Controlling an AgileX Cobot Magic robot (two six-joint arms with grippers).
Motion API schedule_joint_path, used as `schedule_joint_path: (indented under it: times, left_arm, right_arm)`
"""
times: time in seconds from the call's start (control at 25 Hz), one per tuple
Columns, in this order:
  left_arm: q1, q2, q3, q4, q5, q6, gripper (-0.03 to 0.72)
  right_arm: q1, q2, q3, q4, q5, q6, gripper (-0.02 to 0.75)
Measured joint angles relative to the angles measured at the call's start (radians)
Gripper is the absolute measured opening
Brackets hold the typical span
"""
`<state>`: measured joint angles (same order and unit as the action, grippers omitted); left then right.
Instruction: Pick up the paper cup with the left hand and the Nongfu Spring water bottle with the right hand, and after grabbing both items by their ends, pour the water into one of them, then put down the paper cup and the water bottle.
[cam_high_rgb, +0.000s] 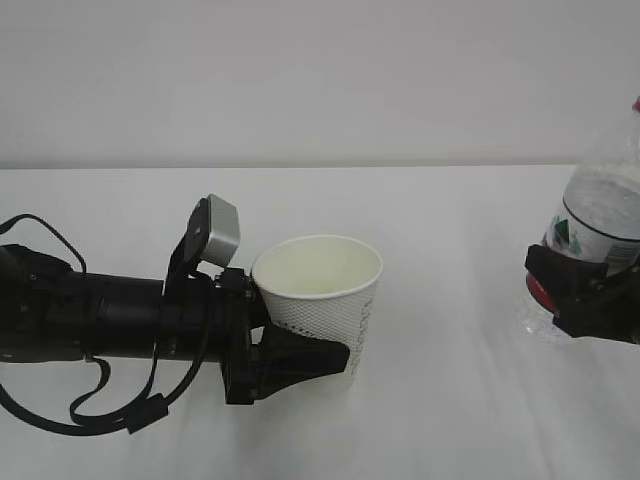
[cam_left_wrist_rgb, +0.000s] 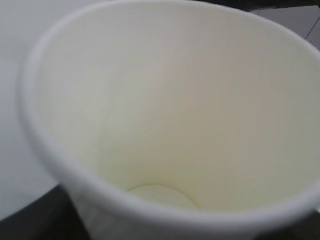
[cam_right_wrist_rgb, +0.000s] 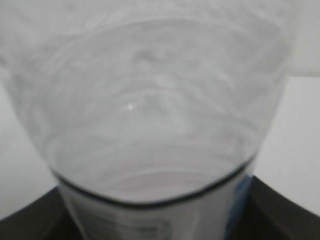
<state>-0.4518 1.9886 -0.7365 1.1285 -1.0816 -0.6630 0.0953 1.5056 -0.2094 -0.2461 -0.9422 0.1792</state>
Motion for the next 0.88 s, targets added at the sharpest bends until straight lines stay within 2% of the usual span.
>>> schedule_joint_path:
  times: [0.12,0.44,0.88]
  left_arm:
    - [-0.008,0.000,0.000,0.000,0.001,-0.002,0.546]
    - [-0.085,0.000,0.000,-0.018,0.028,-0.002,0.546]
    - [-0.103,0.000,0.000,-0.069,0.030,-0.002,0.546]
  right_arm:
    - [0.000,-0.058,0.000,-0.002,0.061,0.002,0.503]
    - [0.000,-0.201,0.002,-0.026,0.243,0.002,0.503]
    - [0.000,-0.357,0.004,-0.028,0.450,0.002,0.503]
